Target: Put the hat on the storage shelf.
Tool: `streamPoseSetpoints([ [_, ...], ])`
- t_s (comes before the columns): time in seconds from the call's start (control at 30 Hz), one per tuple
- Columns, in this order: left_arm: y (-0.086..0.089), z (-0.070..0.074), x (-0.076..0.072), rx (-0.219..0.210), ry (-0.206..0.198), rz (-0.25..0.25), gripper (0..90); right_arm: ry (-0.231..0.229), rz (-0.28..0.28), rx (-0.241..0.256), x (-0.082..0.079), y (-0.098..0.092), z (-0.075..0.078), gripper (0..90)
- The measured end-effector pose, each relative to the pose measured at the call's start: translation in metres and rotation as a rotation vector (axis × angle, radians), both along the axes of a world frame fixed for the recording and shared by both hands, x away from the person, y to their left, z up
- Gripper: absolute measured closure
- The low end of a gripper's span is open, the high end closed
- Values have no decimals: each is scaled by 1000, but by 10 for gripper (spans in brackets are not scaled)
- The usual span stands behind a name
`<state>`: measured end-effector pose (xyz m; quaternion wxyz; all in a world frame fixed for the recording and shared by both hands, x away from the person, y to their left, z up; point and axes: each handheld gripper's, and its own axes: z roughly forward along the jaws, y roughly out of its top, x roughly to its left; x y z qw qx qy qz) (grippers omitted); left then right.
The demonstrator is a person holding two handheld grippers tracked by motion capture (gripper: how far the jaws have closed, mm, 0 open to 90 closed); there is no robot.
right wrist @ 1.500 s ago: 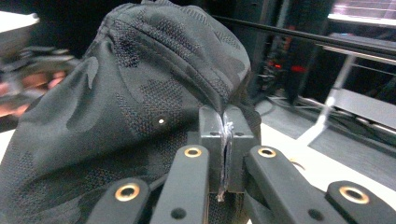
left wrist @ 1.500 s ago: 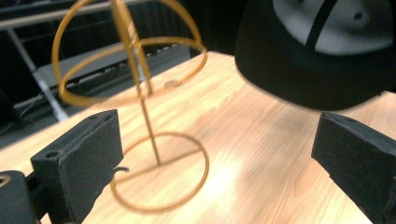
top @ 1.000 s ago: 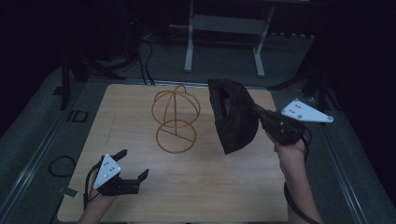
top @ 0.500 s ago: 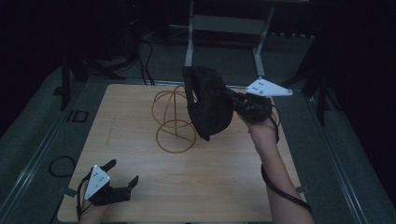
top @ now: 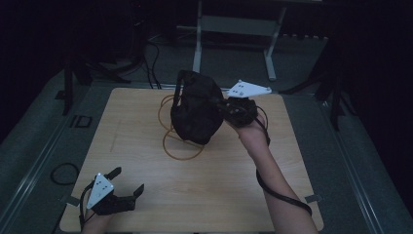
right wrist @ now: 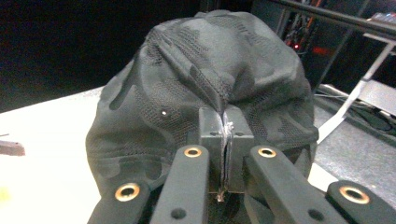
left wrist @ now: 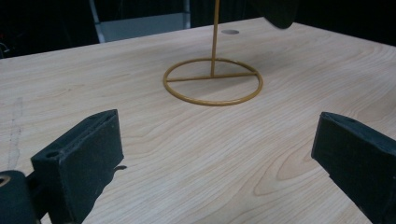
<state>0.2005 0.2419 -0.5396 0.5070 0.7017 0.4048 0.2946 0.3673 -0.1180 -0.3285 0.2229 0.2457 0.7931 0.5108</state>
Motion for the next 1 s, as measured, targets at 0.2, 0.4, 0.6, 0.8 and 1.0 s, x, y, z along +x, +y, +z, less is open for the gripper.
streamPoseSetpoints([
  [0.2,1,-1,0,-9,2,-4,26,25,20,-15,5,16,-7,887],
  [0.4,-2,-3,0,12,4,-18,26,53,26,-22,12,29,-15,886],
  [0.6,-2,-4,1,0,8,-23,26,64,27,-31,17,37,-21,885],
  [0.8,0,-5,1,-17,11,-18,26,68,22,-32,21,40,-24,858],
  [1.0,-3,-6,1,-7,11,-26,26,59,22,-21,22,42,-26,760],
])
